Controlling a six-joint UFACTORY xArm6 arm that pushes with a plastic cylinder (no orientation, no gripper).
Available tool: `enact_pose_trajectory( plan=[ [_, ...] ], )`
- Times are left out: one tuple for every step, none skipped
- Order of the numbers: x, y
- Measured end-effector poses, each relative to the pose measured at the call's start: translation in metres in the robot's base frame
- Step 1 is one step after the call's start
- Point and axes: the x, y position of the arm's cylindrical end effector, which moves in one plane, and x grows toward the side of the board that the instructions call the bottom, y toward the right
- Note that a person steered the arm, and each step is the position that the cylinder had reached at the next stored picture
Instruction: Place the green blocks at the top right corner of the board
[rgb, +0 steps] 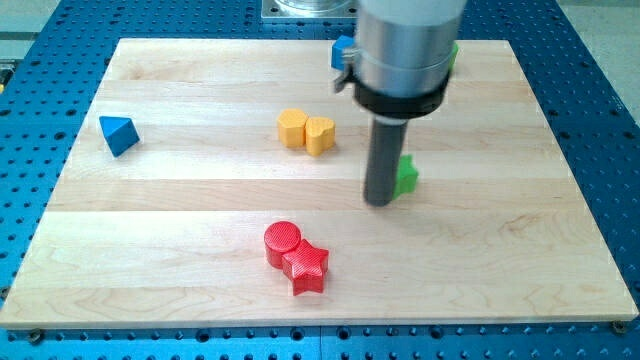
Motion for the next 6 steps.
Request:
enact_pose_trajectory(
  plan=[
    [-0.038, 0.060],
    [-0.038, 0.090],
    [-0.081, 0.093],
    [-0.107, 0.107],
    [-0.108, 0.116],
    [-0.152, 0.105]
  ],
)
